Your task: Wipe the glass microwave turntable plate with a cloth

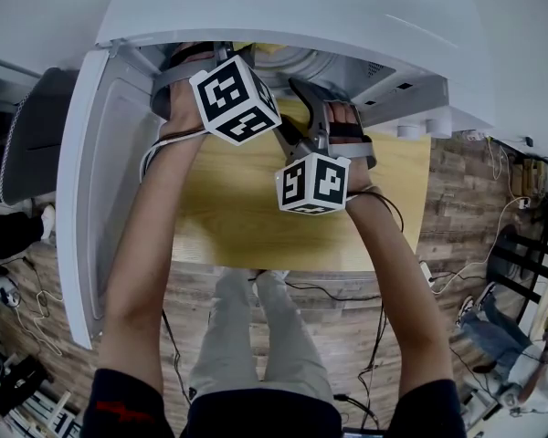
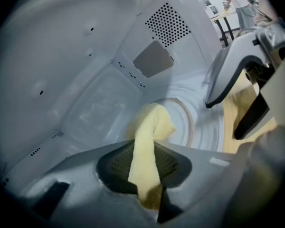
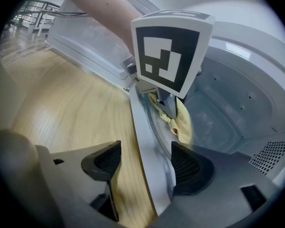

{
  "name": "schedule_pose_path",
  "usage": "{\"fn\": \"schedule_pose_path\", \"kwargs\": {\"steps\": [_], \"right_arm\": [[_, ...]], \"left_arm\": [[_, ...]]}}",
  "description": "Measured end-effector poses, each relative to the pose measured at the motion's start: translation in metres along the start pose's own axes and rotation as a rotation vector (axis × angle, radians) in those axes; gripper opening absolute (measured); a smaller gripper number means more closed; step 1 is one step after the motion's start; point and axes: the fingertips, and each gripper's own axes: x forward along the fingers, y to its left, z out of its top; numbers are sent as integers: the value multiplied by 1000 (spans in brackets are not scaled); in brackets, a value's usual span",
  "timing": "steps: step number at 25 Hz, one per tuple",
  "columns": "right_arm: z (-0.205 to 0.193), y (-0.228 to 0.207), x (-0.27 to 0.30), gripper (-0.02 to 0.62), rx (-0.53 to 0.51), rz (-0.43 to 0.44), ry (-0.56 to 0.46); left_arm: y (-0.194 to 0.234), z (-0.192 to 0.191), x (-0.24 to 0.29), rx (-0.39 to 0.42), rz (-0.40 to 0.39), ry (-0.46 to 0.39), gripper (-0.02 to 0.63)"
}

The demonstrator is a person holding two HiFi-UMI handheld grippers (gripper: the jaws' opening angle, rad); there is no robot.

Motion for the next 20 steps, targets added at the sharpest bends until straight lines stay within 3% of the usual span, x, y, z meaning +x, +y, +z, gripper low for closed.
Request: {"fn": "schedule_pose_path", "kwargs": {"steps": [12, 20], "right_arm": [[0, 0, 0, 290, 6, -12, -1], [-1, 1, 0, 290, 0, -5, 3]], "left_arm": [[-3, 3, -1, 44, 16, -8, 67], [-10, 14, 3, 203, 21, -5, 66]]}}
